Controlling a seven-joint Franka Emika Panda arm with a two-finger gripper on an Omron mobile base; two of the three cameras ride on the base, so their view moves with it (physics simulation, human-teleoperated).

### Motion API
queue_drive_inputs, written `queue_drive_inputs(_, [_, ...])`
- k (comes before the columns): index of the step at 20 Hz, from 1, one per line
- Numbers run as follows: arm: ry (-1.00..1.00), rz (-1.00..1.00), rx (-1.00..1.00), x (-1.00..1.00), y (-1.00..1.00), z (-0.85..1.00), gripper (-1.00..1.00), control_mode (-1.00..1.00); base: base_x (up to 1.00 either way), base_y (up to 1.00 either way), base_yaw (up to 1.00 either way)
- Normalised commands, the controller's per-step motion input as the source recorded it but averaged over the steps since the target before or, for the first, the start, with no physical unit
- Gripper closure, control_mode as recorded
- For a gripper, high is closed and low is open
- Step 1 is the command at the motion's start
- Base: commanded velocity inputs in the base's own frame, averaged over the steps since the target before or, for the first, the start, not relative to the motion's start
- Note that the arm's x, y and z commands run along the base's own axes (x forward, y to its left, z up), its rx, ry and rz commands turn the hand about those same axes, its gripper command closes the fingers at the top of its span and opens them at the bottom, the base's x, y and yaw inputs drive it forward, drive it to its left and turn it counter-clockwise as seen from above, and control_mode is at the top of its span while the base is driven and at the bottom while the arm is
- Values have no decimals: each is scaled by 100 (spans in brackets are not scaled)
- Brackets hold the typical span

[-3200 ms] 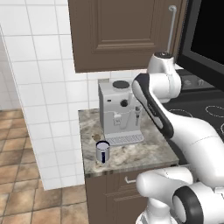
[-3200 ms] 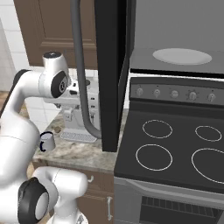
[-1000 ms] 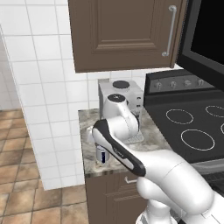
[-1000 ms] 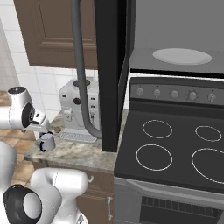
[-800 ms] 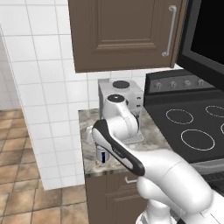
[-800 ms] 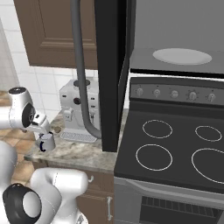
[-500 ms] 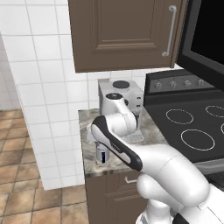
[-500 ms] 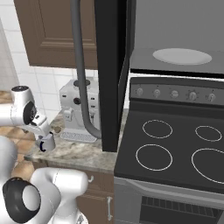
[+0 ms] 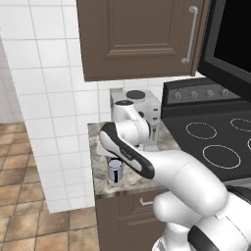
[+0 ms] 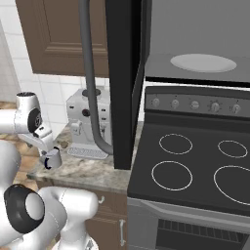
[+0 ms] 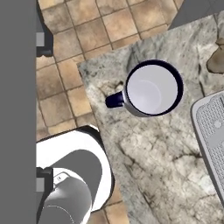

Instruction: Pick the mug from the counter and place it inside the microwave. Then close the microwave.

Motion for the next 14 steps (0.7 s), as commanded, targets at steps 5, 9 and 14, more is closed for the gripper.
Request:
queue_drive_inputs(5, [-9, 0, 0, 0, 0, -29, -100, -100, 0, 0, 0])
queue_drive_inputs(9, [-15, 0, 0, 0, 0, -30, -100, -100, 0, 0, 0])
queue_drive_inputs(14, [-9, 1, 0, 0, 0, -18, -100, -100, 0, 0, 0])
